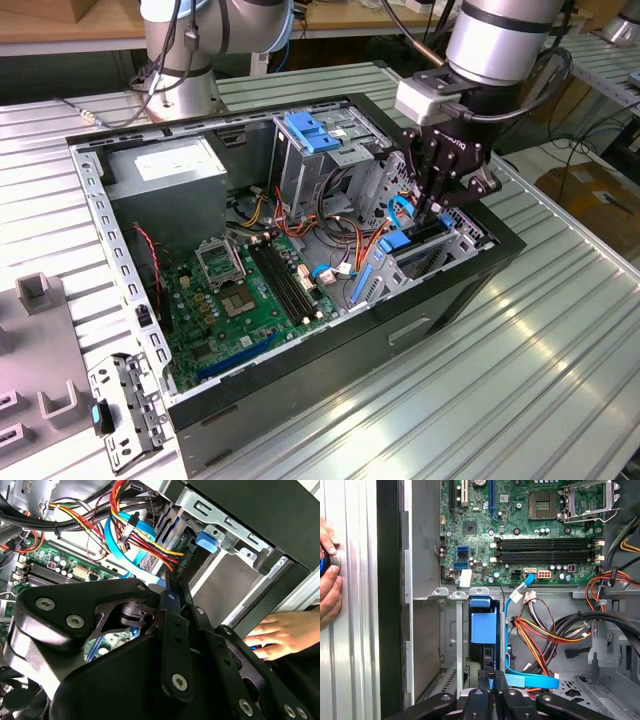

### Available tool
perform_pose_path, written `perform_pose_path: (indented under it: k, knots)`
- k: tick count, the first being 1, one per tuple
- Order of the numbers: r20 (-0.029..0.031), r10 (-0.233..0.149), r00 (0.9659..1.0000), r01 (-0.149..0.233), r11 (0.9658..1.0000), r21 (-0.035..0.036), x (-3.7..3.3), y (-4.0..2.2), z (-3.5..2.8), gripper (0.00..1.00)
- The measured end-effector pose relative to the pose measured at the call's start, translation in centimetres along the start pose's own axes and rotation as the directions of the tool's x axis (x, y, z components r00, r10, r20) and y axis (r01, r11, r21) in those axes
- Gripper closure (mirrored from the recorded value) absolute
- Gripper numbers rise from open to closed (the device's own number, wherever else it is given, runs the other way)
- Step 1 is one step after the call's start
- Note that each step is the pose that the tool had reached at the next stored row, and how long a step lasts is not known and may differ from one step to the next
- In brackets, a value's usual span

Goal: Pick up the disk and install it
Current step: 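Insert the second disk wire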

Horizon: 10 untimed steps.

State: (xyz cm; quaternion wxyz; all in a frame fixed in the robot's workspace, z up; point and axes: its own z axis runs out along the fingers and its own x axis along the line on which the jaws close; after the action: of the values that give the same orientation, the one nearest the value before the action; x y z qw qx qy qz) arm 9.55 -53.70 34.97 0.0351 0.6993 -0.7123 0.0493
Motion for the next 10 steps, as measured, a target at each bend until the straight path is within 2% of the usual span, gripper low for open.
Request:
perform_pose_path:
  k: [3,10]
  knots:
    - [0.0024,0.000,1.0000,0.000,1.0000,0.0008,0.04,0.01,0.11,0.84]
    - [0.0033,0.000,1.0000,0.000,1.0000,0.0008,0.05,0.02,0.24,0.84]
